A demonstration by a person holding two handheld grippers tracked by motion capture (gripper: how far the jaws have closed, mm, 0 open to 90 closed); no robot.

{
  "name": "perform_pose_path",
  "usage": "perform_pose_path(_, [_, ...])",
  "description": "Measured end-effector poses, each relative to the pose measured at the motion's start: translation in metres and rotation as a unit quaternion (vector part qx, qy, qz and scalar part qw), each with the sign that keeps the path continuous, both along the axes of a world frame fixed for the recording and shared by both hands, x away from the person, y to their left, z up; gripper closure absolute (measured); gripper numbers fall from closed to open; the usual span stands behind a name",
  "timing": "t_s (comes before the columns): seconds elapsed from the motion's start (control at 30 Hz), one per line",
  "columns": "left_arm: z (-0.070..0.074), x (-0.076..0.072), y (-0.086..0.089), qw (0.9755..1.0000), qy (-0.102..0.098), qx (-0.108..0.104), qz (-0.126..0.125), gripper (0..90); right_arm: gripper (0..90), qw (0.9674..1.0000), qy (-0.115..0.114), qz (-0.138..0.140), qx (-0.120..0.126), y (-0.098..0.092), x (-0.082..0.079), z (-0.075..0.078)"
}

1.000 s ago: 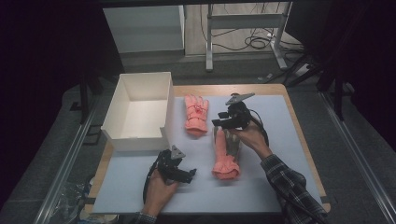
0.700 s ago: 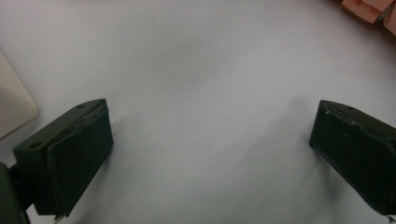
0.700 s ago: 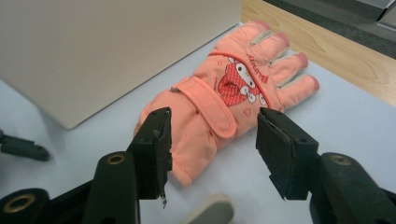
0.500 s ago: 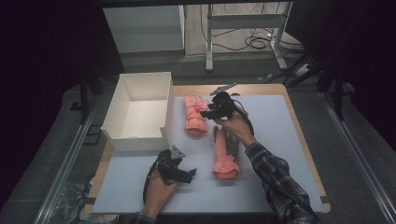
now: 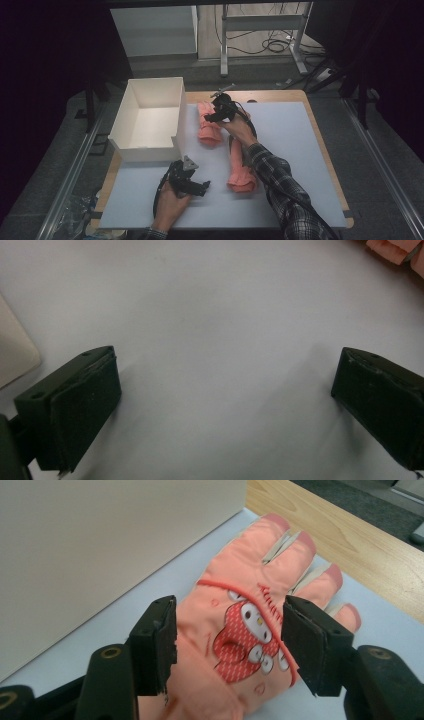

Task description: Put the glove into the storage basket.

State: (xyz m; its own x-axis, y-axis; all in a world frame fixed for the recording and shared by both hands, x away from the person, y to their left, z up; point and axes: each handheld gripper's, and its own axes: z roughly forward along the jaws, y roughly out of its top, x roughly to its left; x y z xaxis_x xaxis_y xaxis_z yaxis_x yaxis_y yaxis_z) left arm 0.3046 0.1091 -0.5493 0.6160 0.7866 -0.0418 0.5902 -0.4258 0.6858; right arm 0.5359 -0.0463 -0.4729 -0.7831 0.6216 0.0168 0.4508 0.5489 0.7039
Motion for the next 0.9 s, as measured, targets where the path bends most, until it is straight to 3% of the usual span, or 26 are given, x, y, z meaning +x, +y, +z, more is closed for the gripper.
perform_pose_path(0.1, [0.000,0.000,0.000,1.0000,-0.001,0.001,-0.001,0.0,38.0,0.9999,0.004,-0.008,-0.004,0.005,0.007,-0.004])
perform_pose_path(0.27, [0.000,0.000,0.000,1.0000,-0.001,0.000,0.000,0.0,33.1,0.9992,0.013,-0.018,-0.033,0.011,0.015,-0.019])
perform_pose_path(0.37, [0.000,0.000,0.000,1.0000,-0.001,0.000,0.000,0.0,33.9,0.9984,0.034,-0.028,-0.034,0.011,0.021,-0.026])
perform_pose_path(0.57, [0.000,0.000,0.000,1.0000,-0.001,0.000,0.000,0.0,58.5,0.9973,0.065,-0.024,-0.026,0.009,0.023,-0.032])
perform_pose_path(0.73, [0.000,0.000,0.000,1.0000,-0.001,0.000,-0.001,0.0,77.5,0.9963,0.076,-0.028,-0.030,0.009,0.023,-0.029])
perform_pose_path(0.9, [0.000,0.000,0.000,1.0000,-0.001,0.000,-0.001,0.0,85.0,0.9964,0.076,-0.030,-0.025,0.006,0.021,-0.026])
